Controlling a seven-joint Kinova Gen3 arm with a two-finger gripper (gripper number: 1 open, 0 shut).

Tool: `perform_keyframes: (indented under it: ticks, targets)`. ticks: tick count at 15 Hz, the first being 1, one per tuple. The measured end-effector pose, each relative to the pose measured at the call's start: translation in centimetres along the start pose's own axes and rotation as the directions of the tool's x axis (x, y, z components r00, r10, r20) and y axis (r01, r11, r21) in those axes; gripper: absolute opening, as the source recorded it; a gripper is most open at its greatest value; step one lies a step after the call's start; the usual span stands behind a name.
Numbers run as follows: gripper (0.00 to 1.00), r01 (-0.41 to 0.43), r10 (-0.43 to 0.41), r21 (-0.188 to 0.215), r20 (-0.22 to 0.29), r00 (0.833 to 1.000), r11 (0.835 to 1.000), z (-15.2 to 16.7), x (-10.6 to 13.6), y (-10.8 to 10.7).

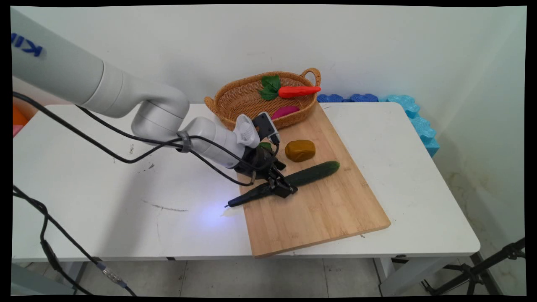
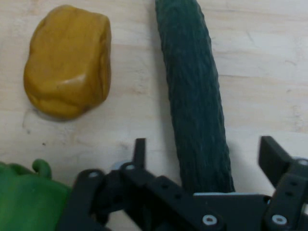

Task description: Pick up the cucumber from the cutting board, then place the picked object in the vegetable basket

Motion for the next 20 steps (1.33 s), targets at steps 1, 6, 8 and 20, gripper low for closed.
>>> perform_keyframes:
  ticks: [1,6,8,20]
  targets:
    - [0.00,-0.003,0.003,0.001,0.000,1.000,1.000,0.1,-0.1,0.0]
    - [0.00,-0.020,0.020,-0.001,-0.003,1.000,1.000,0.7,-0.4,0.1]
    - [0.00,-0.024,0.024,-0.002,-0.005,1.000,1.000,0.7,-0.4,0.1]
    - [0.00,-0.061,0.058,-0.033,-0.087,0.995,0.998,-1.6,2.8,1.1]
